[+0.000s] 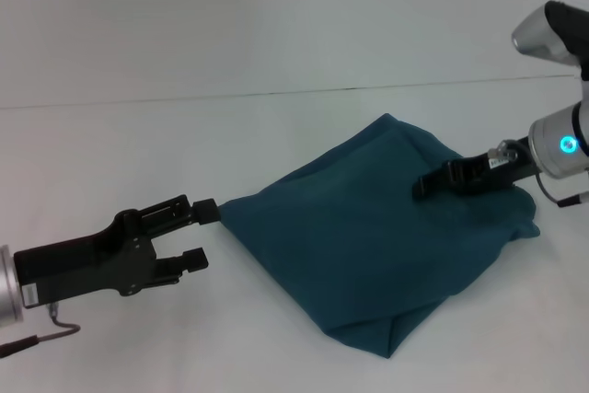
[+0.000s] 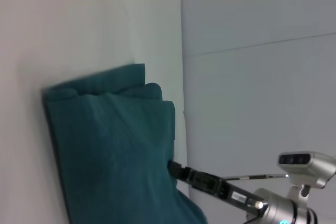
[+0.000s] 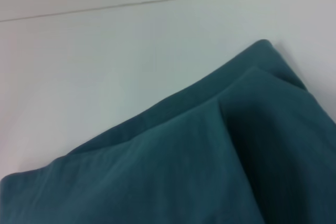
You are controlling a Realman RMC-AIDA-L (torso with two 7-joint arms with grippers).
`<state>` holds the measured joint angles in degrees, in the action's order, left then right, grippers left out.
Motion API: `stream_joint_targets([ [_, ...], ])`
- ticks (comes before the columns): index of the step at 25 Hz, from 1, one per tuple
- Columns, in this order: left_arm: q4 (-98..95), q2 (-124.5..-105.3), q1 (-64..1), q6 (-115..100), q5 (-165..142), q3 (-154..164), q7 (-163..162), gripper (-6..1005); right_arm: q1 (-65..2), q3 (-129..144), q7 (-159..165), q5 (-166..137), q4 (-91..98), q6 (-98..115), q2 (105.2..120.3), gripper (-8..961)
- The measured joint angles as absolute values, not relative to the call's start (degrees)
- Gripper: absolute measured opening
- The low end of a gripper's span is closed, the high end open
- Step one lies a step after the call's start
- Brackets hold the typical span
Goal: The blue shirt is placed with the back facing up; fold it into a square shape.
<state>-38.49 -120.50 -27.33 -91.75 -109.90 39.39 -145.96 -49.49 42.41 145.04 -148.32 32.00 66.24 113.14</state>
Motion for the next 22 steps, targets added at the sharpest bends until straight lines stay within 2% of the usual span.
stream_joint_targets([
  [15,-38.5,-120.68,-27.68,-91.41,-109.44,39.28,-145.9,936,-49.53,42.75,142.55,-144.15,30.29,68.5,113.15,585],
  [22,-38.5,-120.68,-27.69,-91.31,-109.41,39.28,-145.86,937,-49.41,42.65,142.2,-144.15,32.74,70.54,112.85,256],
])
